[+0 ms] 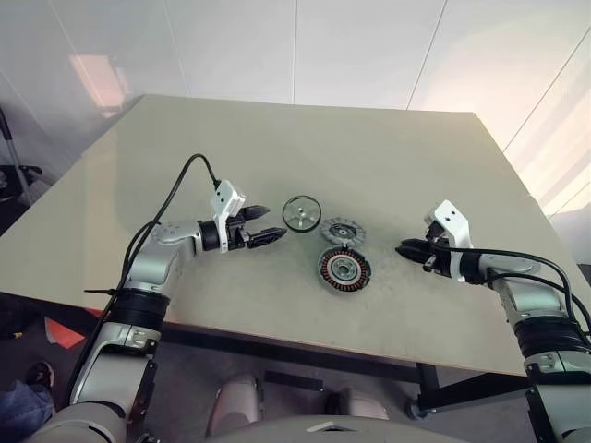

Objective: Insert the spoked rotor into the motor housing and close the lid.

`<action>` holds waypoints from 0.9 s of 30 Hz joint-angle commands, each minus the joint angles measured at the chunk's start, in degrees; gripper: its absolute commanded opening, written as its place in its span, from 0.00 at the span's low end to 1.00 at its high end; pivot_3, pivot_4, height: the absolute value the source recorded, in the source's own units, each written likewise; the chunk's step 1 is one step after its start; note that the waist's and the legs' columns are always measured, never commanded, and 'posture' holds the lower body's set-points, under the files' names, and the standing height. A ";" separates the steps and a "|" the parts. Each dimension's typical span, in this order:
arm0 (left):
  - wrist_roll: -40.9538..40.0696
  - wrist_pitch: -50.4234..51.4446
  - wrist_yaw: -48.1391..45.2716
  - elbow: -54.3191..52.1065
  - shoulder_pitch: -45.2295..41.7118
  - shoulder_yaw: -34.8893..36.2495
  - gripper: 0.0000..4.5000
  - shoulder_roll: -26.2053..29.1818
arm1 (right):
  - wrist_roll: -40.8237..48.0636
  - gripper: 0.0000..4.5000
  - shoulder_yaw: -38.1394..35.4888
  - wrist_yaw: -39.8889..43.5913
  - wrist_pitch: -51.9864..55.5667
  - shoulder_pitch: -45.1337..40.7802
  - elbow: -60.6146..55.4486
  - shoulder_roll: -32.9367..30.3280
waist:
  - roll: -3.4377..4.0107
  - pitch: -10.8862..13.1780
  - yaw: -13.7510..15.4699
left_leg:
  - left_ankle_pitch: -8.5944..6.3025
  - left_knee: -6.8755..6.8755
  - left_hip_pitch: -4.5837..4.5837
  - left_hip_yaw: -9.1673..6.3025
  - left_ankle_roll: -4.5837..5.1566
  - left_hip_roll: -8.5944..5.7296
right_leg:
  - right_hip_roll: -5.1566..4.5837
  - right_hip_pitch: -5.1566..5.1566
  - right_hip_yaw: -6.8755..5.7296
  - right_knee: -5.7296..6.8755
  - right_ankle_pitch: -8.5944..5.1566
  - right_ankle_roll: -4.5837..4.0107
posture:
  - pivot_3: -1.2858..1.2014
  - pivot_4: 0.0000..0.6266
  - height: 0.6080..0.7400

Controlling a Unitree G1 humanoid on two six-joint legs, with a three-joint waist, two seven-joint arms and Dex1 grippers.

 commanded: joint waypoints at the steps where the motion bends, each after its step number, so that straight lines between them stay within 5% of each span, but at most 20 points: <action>1: -0.03 -1.16 0.32 -0.87 -0.71 0.68 0.90 0.11 | -0.92 0.13 -0.20 -0.14 -1.02 -0.18 0.19 -1.27 | 0.00 0.00 0.00 | 0.00 0.00 0.00 0.00 0.00 0.00 | 0.00 0.00 0.00 0.00 0.00 0.00 | 0.52 0.00 1.00; 15: 0.53 -1.96 1.21 0.34 -0.90 0.45 0.90 -0.66 | 9.44 0.13 1.20 -0.84 15.00 3.06 -33.79 1.26 | 0.11 0.07 0.15 | 0.00 -0.07 -0.08 0.00 0.00 0.03 | 0.02 -0.09 -0.01 -0.06 -0.01 0.01 | 0.52 0.00 1.00; 27: 0.76 -2.75 2.72 0.53 -0.06 1.24 0.90 0.11 | 8.67 0.13 6.54 -2.85 17.00 6.94 -34.34 4.78 | 0.11 0.07 0.06 | 0.00 -0.10 -0.06 -0.01 -0.03 0.02 | 0.01 -0.09 0.00 -0.10 -0.01 0.02 | 0.52 0.00 1.00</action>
